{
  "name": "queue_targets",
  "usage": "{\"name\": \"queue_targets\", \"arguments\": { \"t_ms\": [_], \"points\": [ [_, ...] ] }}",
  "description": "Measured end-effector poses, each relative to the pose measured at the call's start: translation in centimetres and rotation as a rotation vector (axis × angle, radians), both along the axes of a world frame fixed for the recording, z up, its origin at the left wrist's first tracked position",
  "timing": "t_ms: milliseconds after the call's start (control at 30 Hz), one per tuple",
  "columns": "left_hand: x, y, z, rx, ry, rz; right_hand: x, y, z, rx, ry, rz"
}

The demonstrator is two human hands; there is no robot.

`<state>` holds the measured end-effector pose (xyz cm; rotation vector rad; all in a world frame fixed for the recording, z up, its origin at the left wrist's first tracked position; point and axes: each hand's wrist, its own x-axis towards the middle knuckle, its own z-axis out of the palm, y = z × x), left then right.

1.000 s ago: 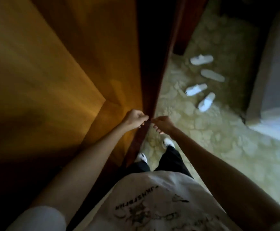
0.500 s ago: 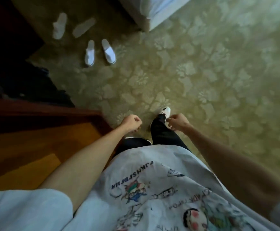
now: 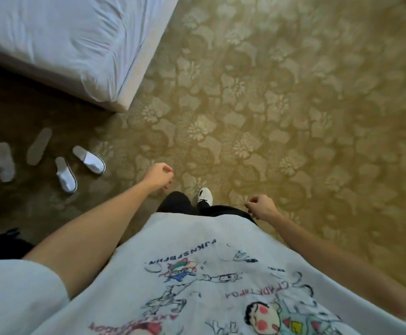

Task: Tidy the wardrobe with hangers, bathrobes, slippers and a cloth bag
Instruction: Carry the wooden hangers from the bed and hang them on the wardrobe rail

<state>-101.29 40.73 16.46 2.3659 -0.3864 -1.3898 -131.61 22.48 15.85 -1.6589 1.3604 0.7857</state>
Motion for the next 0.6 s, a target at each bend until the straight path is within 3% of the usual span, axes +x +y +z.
{"name": "queue_targets", "arguments": {
  "t_ms": [267,400,600],
  "points": [
    [8.0,-7.8,-1.4,0.036,0.021,0.033,18.0,-9.9,1.0,0.032,-0.191,0.127],
    [14.6,-12.7,-3.2,0.112,0.092,0.144,29.1,-17.0,1.2,0.033,-0.266,0.195],
    [26.2,-24.3,-1.5,0.127,0.116,0.176,39.4,-29.8,2.9,-0.027,-0.212,0.254]
  ]
}}
